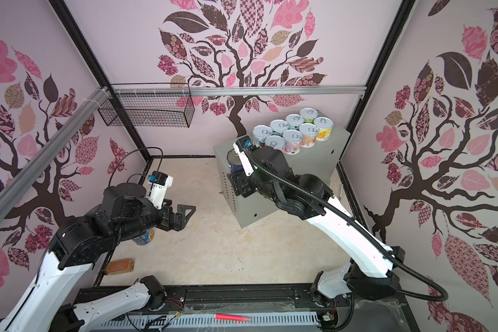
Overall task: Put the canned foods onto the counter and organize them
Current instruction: 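Lower the red tomato-label can onto the cabinet top beside the can cluster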
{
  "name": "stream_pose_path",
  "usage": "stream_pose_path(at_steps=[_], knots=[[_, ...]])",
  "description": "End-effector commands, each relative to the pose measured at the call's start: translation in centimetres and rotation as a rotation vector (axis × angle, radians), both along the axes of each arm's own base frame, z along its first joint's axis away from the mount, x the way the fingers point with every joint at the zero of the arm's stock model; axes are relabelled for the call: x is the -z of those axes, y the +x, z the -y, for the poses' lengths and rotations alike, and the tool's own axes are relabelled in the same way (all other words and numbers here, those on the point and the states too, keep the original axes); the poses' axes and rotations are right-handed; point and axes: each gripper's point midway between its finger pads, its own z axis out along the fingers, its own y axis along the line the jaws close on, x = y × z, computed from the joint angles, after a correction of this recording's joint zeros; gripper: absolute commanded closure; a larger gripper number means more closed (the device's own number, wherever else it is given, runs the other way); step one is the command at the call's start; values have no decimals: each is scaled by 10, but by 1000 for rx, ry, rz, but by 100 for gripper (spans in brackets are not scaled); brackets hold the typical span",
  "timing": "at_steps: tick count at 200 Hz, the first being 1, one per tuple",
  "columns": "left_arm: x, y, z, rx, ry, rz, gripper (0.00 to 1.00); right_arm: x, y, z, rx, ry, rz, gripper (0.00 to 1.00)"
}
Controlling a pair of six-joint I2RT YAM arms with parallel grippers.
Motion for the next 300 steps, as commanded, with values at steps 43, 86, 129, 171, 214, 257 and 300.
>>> stream_pose_path(at_steps=[43, 86, 129, 171, 214, 257, 300], knots=[[17, 4, 2, 10, 27, -1, 2, -46, 83, -17, 72, 117, 81, 52], [28, 4, 3, 13, 37, -12, 2, -25, 124, -26, 102, 101, 46, 52], [37, 5, 3, 11, 40, -11, 2, -7, 150, -27, 136, 89, 37, 52], [42, 6, 4, 14, 46, -17, 2, 6, 164, -25, 159, 76, 26, 51], [41, 7, 4, 14, 51, -14, 2, 7, 167, -21, 173, 62, 45, 41], [43, 8, 4, 8, 53, -17, 2, 5, 163, -17, 168, 70, 59, 23], [31, 13, -5, -34, 62, 33, 2, -4, 155, -16, 140, 80, 71, 8]])
